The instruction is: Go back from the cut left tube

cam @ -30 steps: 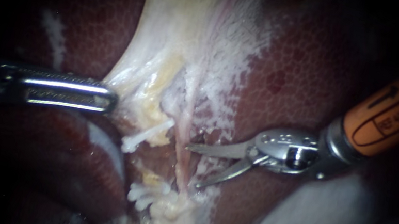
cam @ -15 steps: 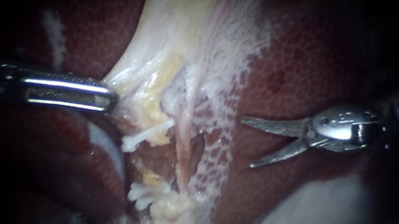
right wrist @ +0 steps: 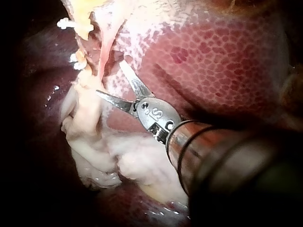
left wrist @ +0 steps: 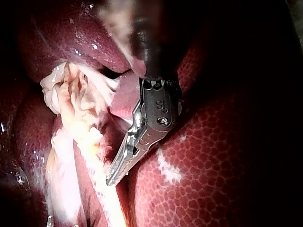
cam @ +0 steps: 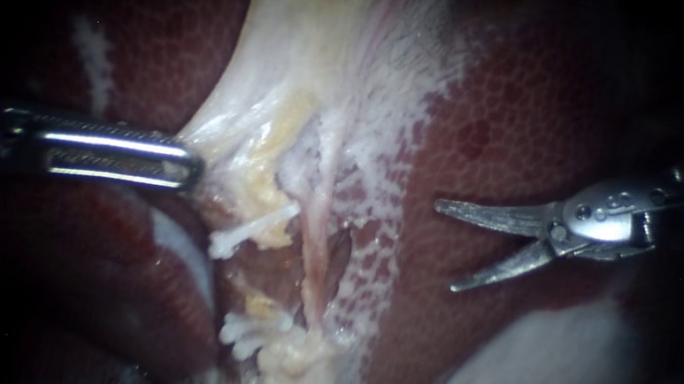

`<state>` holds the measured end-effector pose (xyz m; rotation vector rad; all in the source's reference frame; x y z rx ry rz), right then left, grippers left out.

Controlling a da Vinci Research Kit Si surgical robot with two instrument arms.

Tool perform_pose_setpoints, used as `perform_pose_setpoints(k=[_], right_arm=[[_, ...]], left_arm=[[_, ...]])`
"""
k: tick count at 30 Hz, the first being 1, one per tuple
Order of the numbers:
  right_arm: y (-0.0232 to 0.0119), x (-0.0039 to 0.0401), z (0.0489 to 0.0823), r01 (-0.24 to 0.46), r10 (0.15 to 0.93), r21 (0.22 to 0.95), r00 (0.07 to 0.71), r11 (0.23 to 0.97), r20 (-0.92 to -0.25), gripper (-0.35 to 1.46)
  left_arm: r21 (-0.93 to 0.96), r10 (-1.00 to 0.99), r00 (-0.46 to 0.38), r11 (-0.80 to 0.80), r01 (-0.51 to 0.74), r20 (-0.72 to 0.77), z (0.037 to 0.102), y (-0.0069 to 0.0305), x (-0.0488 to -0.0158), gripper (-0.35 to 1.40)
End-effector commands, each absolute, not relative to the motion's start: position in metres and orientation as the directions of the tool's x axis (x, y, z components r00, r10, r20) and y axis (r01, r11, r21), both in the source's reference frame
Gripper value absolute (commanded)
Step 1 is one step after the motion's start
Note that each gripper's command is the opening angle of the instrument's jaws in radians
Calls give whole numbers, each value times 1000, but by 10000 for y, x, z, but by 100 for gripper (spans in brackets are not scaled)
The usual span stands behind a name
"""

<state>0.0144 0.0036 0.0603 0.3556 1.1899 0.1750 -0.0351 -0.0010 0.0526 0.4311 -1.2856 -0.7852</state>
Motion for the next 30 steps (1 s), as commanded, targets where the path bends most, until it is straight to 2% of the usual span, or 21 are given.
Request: perform_pose_setpoints(k=[1, 14, 30], right_arm=[[36, 145, 604, 50, 320, 361, 363, 931, -875, 133], [35, 149, 601, 54, 302, 341, 349, 938, -887, 138], [34, 148, 602, 53, 302, 341, 349, 939, -887, 140]], left_arm=[[685, -726, 79, 674, 278, 683, 526, -9, -352, -35], [684, -726, 78, 673, 280, 683, 533, -5, -358, -35], [677, -722, 76, 676, 293, 688, 572, 9, -401, -35]])
